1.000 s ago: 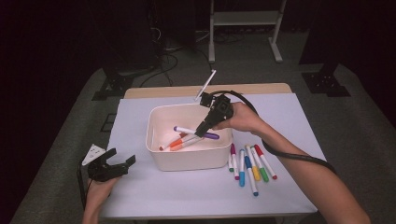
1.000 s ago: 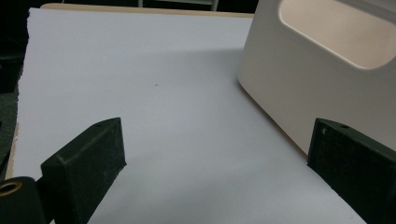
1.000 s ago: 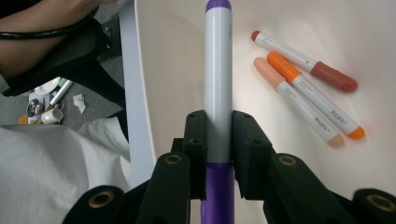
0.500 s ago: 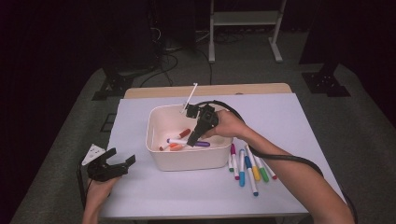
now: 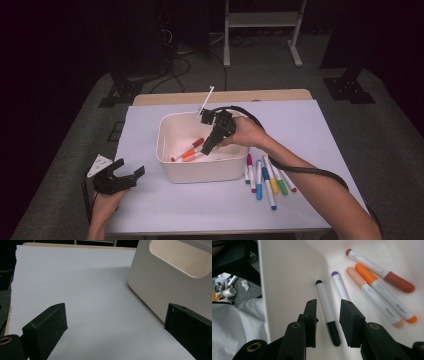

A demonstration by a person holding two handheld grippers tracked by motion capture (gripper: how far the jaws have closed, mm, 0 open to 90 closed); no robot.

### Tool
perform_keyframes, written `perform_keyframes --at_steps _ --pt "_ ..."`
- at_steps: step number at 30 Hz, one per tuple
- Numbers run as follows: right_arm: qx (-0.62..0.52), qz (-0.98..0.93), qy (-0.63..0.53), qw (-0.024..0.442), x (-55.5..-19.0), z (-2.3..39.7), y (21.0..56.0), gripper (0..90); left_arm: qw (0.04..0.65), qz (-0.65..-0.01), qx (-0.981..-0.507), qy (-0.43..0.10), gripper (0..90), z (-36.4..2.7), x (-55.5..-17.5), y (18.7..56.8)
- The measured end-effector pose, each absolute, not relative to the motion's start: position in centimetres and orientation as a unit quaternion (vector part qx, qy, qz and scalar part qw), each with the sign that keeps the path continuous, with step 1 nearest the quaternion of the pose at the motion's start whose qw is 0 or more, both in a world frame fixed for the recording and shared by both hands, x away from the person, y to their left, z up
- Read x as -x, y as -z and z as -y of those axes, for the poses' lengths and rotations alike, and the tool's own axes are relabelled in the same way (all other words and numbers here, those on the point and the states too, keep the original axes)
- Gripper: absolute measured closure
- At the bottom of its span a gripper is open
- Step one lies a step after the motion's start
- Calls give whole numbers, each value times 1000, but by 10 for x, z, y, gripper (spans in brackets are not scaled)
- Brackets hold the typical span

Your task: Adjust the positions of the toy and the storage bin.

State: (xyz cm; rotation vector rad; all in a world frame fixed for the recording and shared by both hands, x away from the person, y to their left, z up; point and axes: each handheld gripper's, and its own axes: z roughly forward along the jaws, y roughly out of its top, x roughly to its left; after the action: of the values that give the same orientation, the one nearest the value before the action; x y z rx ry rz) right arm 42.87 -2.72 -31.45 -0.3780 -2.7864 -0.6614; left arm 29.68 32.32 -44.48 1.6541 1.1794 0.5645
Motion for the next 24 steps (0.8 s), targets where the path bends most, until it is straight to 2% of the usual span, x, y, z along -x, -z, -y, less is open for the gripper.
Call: perform_keyframes --at_steps 8,15,20,24 --pt "158 941 285 94 -419 85 276 645 492 -488 -682 -233 31 -323 -296 445" --pt "201 922 328 52 -405 155 254 635 488 -488 -685 -234 31 -322 -296 445" --pt "236 910 338 30 -392 201 266 635 486 -488 -686 -233 31 -320 -296 445" --pt "266 902 337 33 -385 233 293 627 488 -490 -685 -231 31 -319 -297 446"
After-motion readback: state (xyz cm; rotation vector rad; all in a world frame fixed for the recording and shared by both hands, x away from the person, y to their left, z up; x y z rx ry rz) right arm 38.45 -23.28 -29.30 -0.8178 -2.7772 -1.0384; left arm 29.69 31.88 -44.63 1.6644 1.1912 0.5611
